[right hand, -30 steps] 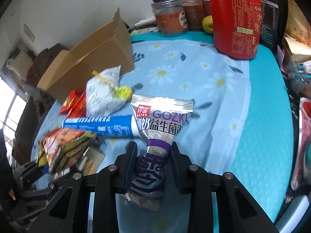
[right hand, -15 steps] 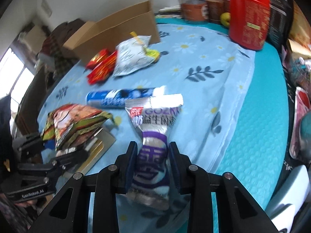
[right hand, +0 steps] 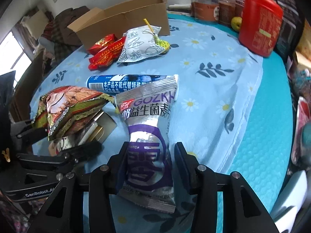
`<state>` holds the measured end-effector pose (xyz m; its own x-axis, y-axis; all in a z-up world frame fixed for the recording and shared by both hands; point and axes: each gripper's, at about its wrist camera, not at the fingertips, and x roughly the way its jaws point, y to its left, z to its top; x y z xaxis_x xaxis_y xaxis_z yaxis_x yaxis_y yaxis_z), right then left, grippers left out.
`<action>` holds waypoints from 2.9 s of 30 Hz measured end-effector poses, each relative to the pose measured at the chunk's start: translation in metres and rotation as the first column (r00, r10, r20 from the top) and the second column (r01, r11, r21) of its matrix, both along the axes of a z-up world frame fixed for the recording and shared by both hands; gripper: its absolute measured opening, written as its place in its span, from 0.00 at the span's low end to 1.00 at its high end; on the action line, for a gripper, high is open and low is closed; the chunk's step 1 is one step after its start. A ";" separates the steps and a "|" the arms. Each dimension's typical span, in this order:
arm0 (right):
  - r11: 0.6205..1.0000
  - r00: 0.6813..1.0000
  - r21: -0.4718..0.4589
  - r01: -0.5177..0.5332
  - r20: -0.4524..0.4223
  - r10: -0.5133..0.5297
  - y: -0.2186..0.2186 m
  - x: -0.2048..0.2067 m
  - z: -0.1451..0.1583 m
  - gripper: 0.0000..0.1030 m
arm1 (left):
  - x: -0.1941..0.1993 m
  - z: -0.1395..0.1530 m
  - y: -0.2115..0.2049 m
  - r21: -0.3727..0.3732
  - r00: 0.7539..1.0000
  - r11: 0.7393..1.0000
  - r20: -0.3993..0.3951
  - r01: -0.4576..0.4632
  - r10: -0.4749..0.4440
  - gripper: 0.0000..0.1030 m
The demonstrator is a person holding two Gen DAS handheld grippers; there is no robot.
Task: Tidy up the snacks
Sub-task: 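Grasp the Dove chocolate box with the left tool while the right tool grasps the GOZKH bag, then lift the Dove box and GOZKH bag toward the cardboard box with both tools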
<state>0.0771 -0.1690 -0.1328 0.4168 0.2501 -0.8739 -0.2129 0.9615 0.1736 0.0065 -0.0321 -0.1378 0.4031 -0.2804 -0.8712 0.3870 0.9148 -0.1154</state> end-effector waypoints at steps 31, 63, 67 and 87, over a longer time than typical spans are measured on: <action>0.996 0.975 0.068 -0.064 0.217 0.048 0.005 0.035 0.086 0.31 | 0.041 0.110 0.048 -0.280 0.984 0.960 0.169 -0.003 0.052 0.42; 0.985 0.870 0.067 -0.160 0.480 0.109 0.053 0.170 0.189 0.31 | 0.165 0.214 0.068 -0.249 0.847 0.968 0.514 -0.004 0.135 0.42; 0.981 0.863 0.086 -0.173 0.494 0.109 0.058 0.193 0.192 0.26 | 0.188 0.221 0.068 -0.248 0.840 0.969 0.526 0.003 0.132 0.42; 0.982 0.912 0.086 -0.171 0.392 0.124 0.078 0.295 0.120 0.26 | 0.297 0.145 0.077 -0.177 0.897 0.980 0.412 -0.095 0.161 0.42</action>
<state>0.3722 -0.0912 -0.0123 0.6638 0.4244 -0.6158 -0.4230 0.8921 0.1588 0.3039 0.0453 0.0074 0.7646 -0.3144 -0.5627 0.3104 0.9447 -0.1060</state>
